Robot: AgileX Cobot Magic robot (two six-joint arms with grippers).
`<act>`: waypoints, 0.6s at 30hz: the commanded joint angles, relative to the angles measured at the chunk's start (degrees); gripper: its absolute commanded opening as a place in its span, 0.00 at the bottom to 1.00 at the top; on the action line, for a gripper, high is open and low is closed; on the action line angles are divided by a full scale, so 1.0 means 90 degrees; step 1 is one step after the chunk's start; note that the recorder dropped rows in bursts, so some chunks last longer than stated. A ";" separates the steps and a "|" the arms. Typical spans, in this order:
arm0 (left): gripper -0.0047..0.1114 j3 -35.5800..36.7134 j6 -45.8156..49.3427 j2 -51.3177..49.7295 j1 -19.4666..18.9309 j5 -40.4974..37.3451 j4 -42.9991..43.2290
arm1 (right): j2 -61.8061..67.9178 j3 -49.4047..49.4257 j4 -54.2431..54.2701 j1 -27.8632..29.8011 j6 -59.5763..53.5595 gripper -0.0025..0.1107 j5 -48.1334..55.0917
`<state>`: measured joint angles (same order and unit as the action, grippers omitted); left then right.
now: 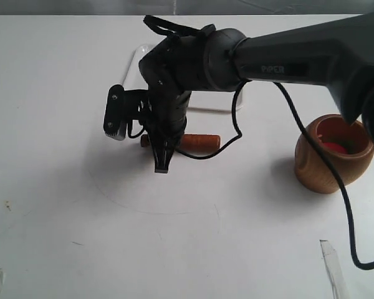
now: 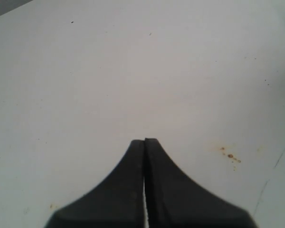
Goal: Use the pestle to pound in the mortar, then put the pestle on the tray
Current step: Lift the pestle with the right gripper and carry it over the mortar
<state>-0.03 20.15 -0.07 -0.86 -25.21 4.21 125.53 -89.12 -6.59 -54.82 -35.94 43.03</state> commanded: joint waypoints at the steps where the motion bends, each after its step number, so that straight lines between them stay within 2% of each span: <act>1: 0.04 0.0004 -0.0052 0.0008 0.0049 0.0019 -0.0047 | -0.0755 -0.0015 -0.0132 0.0001 0.0806 0.02 -0.1007; 5: 0.04 0.0004 -0.0052 0.0008 0.0049 0.0019 -0.0047 | -0.1618 0.0353 -0.0397 0.0068 0.1763 0.02 -0.2282; 10: 0.04 0.0004 -0.0052 0.0008 0.0049 0.0019 -0.0047 | -0.2841 0.1677 -0.0502 0.0257 0.2836 0.02 -0.4460; 18: 0.04 0.0004 -0.0052 0.0008 0.0049 0.0019 -0.0047 | -0.4689 0.4301 0.0400 0.0820 0.2849 0.02 -0.8080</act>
<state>-0.03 20.15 -0.07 -0.86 -25.21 4.21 88.16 -57.29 -6.30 -49.34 -10.53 -18.43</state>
